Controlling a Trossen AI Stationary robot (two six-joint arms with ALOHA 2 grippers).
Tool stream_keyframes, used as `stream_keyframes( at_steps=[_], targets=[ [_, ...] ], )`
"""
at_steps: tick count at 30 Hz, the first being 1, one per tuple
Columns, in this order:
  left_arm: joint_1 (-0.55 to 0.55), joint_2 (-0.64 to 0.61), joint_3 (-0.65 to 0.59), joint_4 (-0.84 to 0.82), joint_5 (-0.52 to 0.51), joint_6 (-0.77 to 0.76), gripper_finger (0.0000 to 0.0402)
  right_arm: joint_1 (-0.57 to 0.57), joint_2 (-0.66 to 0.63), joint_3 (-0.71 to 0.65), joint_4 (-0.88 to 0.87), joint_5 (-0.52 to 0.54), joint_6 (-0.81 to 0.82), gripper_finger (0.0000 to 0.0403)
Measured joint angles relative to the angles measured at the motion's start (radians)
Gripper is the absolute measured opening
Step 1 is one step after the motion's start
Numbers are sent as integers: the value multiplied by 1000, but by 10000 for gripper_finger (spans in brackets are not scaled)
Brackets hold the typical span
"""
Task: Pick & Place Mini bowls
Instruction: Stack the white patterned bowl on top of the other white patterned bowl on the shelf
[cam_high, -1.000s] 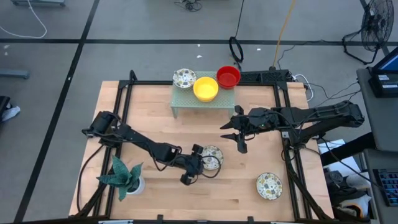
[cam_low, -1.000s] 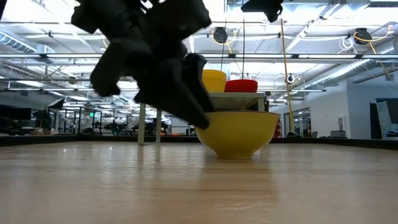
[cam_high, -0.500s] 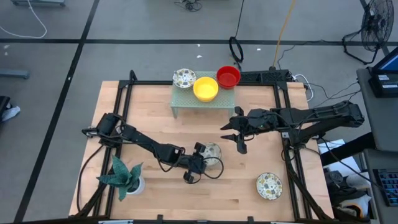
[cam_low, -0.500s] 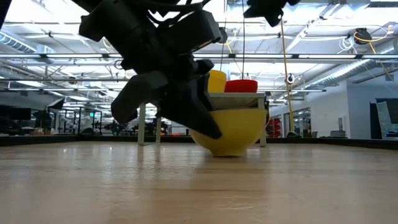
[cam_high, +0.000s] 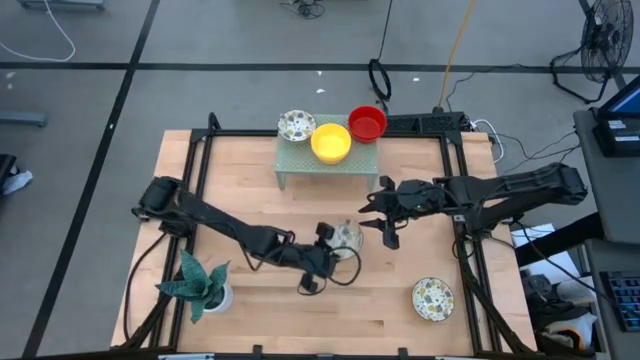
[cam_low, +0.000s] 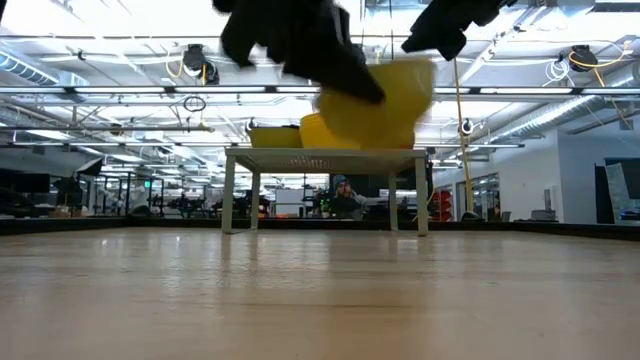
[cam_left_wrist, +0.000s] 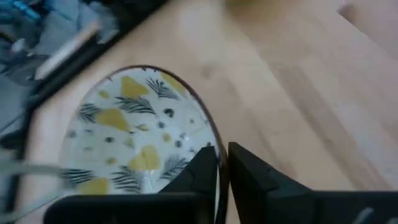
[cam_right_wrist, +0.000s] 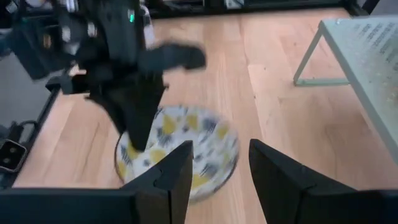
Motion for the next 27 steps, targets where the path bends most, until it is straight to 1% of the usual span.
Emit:
stream_keyframes(
  at_steps=[2, 4, 6, 10, 12, 14, 16, 18, 23, 25, 27],
  targets=[
    [7, -41, 27, -58, -57, 1, 22, 0, -21, 0, -8, 0, 0, 144],
    [20, -93, 53, -150, -108, -20, 13, 0, -38, 0, -26, -1, 0, 144],
    [43, -155, 79, -216, -165, -65, 13, 0, -67, 0, -38, -1, 0, 144],
    [115, -289, 104, -305, -247, -129, 32, 0, -111, 0, -58, -1, 0, 144],
    [171, -346, 106, -317, -260, -130, 32, 0, -124, 0, -53, 0, -4, 144],
    [246, -379, 105, -341, -257, -134, 22, 0, -129, 0, -56, 0, -22, 144],
    [329, -406, 105, -351, -233, -140, 13, 0, -129, 0, -46, 0, -41, 144],
    [422, -413, 104, -372, -199, -157, 13, 0, -129, 0, -51, 0, -64, 144],
    [640, -395, 102, -423, -45, -178, 36, 0, -123, 0, -51, 0, -105, 144],
    [712, -384, 102, -426, 36, -198, 37, 0, -123, 0, -49, 1, -122, 144],
    [762, -363, 102, -432, 112, -226, 29, 0, -124, 0, -49, 1, -138, 144]
  ],
)
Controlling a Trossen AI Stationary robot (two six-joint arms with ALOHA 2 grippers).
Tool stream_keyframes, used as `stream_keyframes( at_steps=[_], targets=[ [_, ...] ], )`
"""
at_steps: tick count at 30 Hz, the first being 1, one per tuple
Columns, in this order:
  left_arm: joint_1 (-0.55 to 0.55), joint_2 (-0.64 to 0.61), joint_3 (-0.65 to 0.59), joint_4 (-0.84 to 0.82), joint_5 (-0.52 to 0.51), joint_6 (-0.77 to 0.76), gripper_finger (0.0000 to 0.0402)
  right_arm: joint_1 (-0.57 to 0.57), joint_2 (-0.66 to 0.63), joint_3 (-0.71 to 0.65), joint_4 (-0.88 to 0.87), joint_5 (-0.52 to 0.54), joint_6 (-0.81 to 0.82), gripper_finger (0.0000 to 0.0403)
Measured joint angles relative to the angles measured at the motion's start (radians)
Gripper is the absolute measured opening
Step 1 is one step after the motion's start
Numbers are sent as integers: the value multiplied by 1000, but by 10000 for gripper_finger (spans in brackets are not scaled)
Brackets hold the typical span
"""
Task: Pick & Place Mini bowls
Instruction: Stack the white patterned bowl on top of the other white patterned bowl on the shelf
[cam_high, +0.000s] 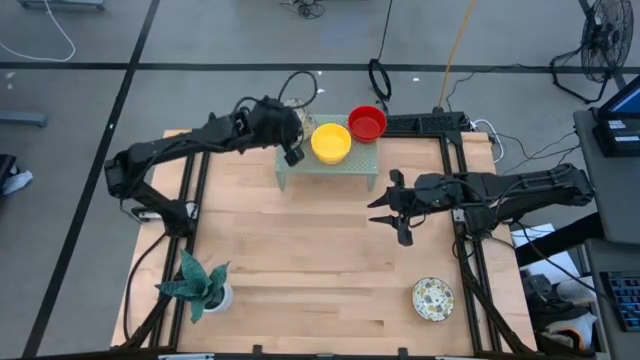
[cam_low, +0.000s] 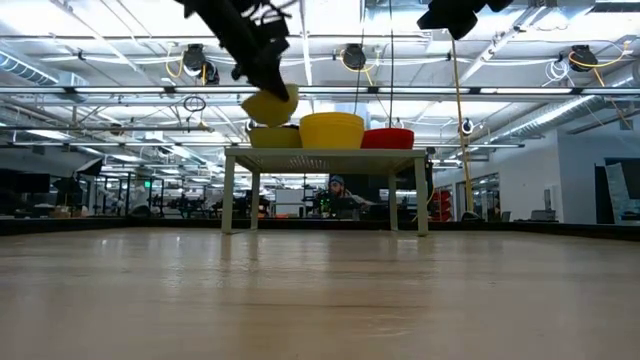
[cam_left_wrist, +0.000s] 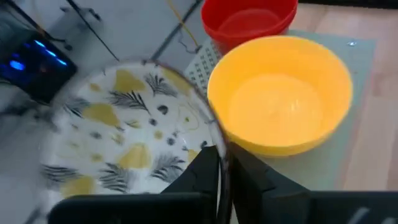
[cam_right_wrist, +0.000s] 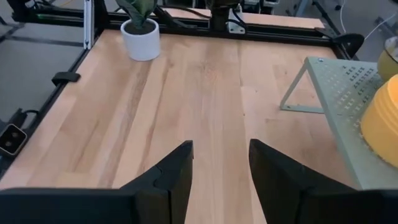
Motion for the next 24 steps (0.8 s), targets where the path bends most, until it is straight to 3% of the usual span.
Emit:
stream_keyframes(
  at_steps=[6, 12, 20, 24],
  targets=[
    [64, 58, 0, 2, 86, 14, 13, 0, 0, 0, 0, 0, -45, 144],
    [67, 90, 0, 5, 91, 26, 48, 0, 0, -34, 39, 0, -52, 144],
    [57, 89, 0, 25, 81, 6, 35, 0, 1, -113, 96, 6, -77, 144],
    [54, 88, 0, 30, 76, -1, 53, 0, 0, -116, 107, 8, -75, 144]
  ],
)
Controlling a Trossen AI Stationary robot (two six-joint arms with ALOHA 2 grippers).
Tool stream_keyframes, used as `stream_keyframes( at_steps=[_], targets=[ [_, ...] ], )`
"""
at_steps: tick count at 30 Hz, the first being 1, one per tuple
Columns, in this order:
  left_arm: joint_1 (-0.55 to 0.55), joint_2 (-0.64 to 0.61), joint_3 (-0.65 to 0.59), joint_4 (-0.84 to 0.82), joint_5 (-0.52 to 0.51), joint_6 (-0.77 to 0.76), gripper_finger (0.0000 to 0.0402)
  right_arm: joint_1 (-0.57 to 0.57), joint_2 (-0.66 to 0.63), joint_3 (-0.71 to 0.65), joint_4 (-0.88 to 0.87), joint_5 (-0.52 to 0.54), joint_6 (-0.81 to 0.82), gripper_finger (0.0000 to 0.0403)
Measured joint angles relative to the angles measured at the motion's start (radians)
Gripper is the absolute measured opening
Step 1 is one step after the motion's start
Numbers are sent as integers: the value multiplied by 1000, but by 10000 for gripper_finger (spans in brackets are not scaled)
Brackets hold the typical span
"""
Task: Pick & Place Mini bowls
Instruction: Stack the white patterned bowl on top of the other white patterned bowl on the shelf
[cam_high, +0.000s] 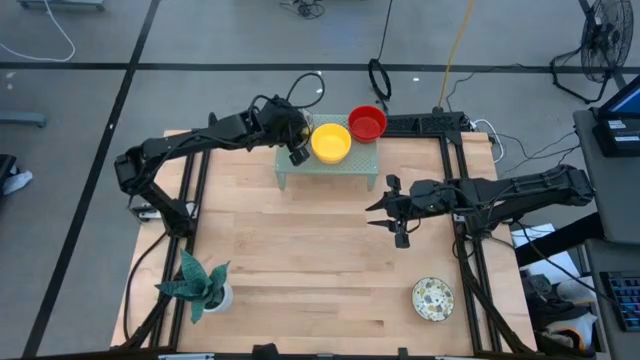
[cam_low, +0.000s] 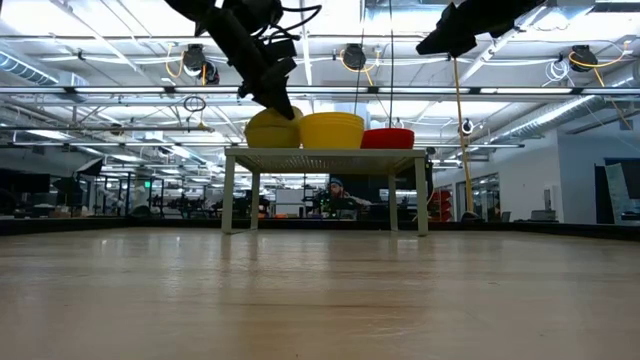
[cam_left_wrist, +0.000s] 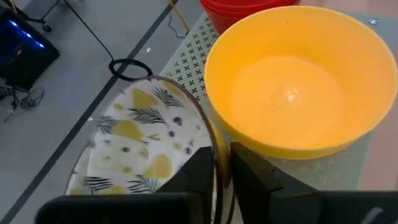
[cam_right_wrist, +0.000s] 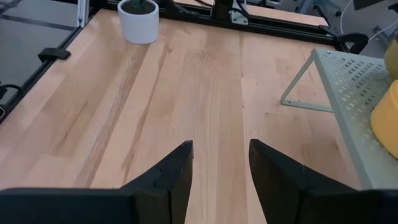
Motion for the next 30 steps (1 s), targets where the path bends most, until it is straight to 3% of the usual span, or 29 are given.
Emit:
stream_keyframes(
  at_steps=[10, 15, 21, 30],
  targets=[
    [-31, -5, 1, 19, -156, 55, 162, 0, -2, 0, -2, 0, 10, 144],
    [-68, -21, 2, 30, -157, 47, 197, 5, -28, 5, -29, -37, 211, 144],
    [-148, -24, 2, 34, -157, -52, 208, 76, -46, 12, -37, -245, 592, 144],
    [-287, -24, 2, 56, 0, -194, 198, 341, 86, 14, 100, -186, 641, 144]
  ],
)
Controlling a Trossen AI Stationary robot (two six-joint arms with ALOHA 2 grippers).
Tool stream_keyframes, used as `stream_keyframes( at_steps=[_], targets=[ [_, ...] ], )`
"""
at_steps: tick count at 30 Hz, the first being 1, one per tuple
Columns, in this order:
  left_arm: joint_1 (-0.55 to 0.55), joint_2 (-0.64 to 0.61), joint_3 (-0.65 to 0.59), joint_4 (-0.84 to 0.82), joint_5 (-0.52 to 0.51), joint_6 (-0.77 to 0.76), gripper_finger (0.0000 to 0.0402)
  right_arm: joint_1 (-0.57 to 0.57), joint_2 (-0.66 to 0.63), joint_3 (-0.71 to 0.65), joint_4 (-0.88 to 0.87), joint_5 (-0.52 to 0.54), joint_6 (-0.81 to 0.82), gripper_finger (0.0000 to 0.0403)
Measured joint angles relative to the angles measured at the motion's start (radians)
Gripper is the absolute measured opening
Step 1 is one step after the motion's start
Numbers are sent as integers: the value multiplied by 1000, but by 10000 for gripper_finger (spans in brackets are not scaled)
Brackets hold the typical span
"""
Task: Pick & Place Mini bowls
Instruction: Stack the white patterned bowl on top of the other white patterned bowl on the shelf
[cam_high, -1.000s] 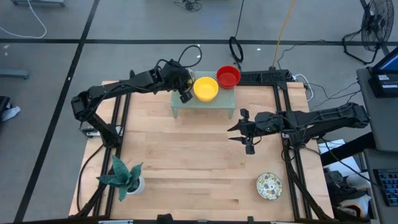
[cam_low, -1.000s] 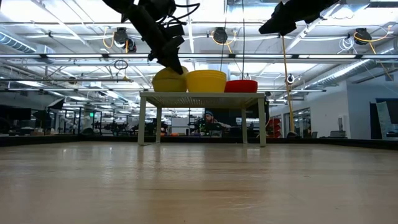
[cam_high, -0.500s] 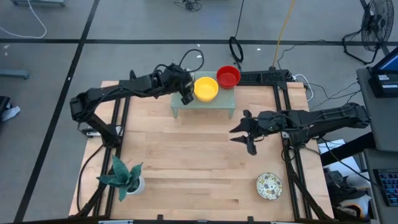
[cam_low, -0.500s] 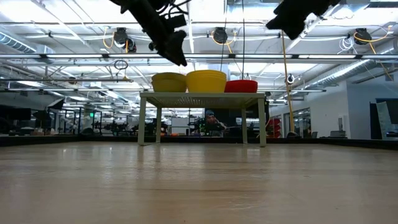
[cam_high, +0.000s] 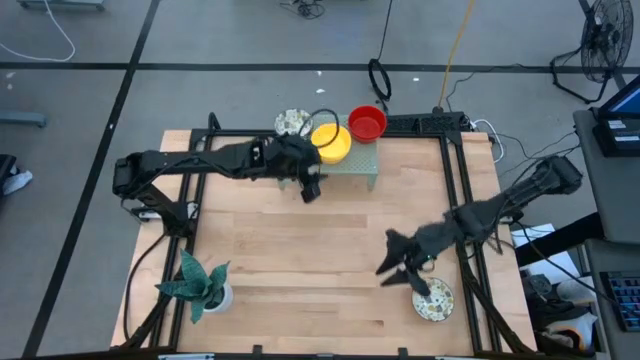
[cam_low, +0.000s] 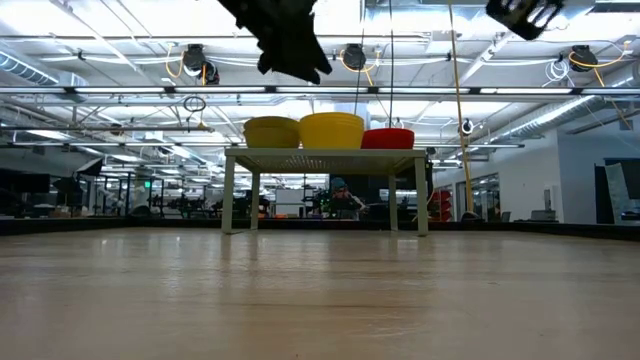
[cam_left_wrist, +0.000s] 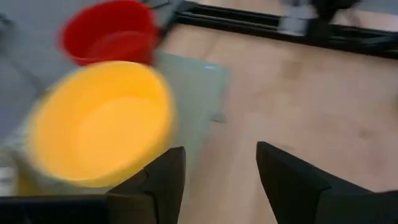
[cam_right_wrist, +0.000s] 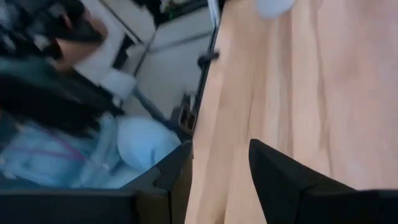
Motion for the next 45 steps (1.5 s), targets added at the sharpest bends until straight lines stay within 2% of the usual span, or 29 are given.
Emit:
stream_keyframes(
  at_steps=[3, 6, 11, 16, 21, 26, 30, 37, 45],
  targets=[
    [-48, 0, 0, -6, 31, -42, 200, 71, 55, 0, -23, 50, 20, 144],
    [-97, 0, 0, -5, 38, -67, 200, 118, 100, 0, -66, 54, 119, 144],
    [-175, 0, 0, -11, 42, -120, 200, 208, 163, 0, -147, 55, 379, 144],
    [-250, 0, 0, -13, 42, -158, 200, 306, 211, 0, -174, 45, 710, 144],
    [-309, 0, -1, -14, 38, -170, 200, 368, 218, 0, -174, 50, 884, 144],
    [-355, 0, -1, -13, 28, -202, 200, 412, 218, 0, -214, 159, 957, 144],
    [-384, 0, -1, -20, 28, -220, 200, 427, 223, 0, -284, 207, 1014, 144],
    [-415, 0, -1, -20, 26, -234, 200, 435, 252, 0, -409, 195, 1116, 144],
    [-422, 0, -1, -20, 26, -241, 200, 434, 284, 0, -437, 177, 1110, 144]
  ],
)
